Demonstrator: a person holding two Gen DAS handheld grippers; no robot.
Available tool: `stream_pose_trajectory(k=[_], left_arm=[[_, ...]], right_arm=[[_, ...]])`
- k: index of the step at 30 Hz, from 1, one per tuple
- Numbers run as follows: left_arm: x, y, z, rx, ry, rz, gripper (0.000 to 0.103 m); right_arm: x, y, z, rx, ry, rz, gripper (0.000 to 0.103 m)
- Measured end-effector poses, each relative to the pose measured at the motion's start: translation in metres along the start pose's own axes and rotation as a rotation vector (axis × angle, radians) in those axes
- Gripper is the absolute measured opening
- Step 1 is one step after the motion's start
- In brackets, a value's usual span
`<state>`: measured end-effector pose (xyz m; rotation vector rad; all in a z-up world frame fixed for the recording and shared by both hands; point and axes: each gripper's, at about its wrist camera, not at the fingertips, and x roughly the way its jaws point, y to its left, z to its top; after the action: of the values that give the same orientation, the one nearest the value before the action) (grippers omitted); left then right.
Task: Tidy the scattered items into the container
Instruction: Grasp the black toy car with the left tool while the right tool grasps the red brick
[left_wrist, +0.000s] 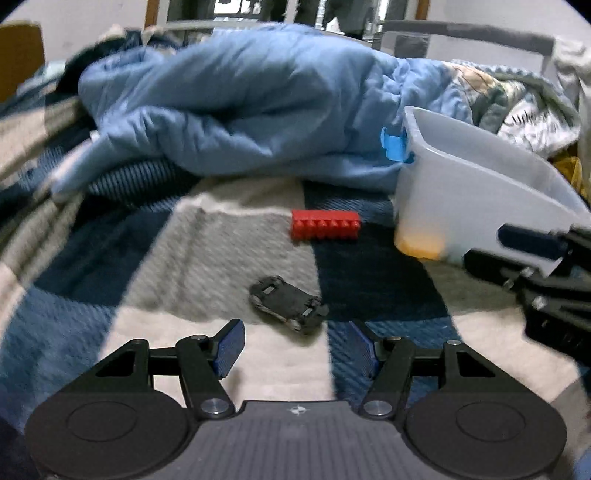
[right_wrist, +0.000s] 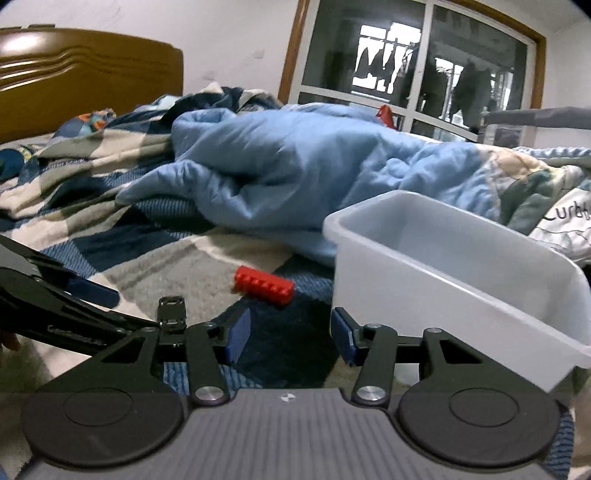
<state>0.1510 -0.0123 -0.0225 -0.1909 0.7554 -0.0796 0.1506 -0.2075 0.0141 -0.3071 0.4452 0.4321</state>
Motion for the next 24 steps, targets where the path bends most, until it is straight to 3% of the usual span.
stream_pose_trajectory(k=[3,8,13,15,18,24], left_arm=[[0.014,-0.002,0.002,-0.096,0.016,-0.008,0.065],[0.037,-0.007,0.008,-0.191,0.005,0.065,0.064],[0.042,0.003,0.004,-0.101,0.027,0.085,0.038],[0.039,0.011,0.005,-0.059,0.038,0.084,0.036],[0.035,0.023,0.01,0.01,0.063,0.08,0.036],[0.034,0.034,0.013,0.121,0.107,-0.012,0.036]], right_arm=[[0.009,-0.003,-0.001,0.009,0.009,0.0,0.051],[0.019,-0.009,-0.003,0.017,0.005,0.009,0.051],[0.046,-0.007,0.001,-0.058,0.011,0.114,0.045],[0.063,-0.008,0.003,-0.058,0.01,0.153,0.045],[0.091,-0.004,0.004,-0.103,0.024,0.135,0.045],[0.14,0.011,0.007,-0.212,0.021,0.113,0.05]])
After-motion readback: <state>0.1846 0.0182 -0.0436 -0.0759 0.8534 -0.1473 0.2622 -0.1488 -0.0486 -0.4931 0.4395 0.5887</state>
